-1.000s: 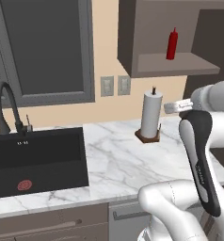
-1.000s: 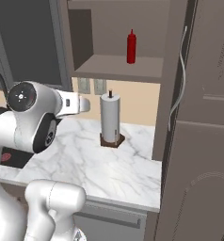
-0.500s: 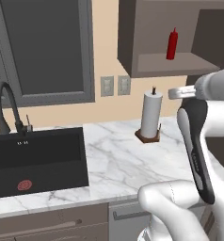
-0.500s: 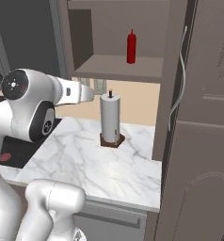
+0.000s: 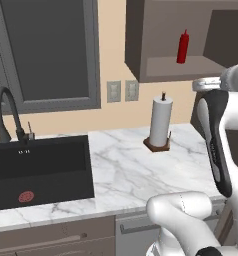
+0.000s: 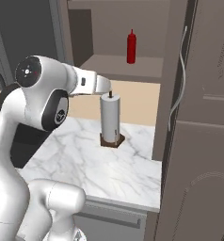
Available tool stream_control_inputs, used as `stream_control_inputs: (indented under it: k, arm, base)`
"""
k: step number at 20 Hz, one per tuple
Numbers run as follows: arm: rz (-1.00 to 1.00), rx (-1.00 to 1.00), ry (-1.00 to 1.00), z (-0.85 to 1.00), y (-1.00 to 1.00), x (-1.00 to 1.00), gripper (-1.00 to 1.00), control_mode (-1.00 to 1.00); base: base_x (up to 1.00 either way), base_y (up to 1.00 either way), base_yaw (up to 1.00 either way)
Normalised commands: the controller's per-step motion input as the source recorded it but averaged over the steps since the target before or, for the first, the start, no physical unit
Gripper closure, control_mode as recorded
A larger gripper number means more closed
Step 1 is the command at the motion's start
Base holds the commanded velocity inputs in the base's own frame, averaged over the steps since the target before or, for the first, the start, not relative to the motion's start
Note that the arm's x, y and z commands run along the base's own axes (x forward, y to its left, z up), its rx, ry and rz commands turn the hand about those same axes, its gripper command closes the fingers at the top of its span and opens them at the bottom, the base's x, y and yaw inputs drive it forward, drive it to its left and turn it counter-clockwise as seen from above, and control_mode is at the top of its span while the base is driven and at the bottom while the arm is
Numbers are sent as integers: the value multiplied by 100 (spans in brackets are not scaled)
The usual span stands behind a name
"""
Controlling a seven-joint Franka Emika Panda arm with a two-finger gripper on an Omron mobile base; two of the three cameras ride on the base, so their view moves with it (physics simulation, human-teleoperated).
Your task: Take 2 condiments from the cabinet and move them on the counter near the stove.Make sure the condiments are lined up with each other, next to each other.
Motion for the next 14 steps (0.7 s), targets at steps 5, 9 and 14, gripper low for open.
stream_control_inputs:
  k: [5, 9, 14]
  arm:
    - [0, 0, 0, 18, -28, 21, -100, -100]
    - [0, 0, 0, 16, -6, 31, -100, -100]
    - [0, 0, 0, 5, 0, 39, -100, -100]
  base:
    - [0, 0, 0]
    - [0, 0, 0]
    - [0, 0, 0]
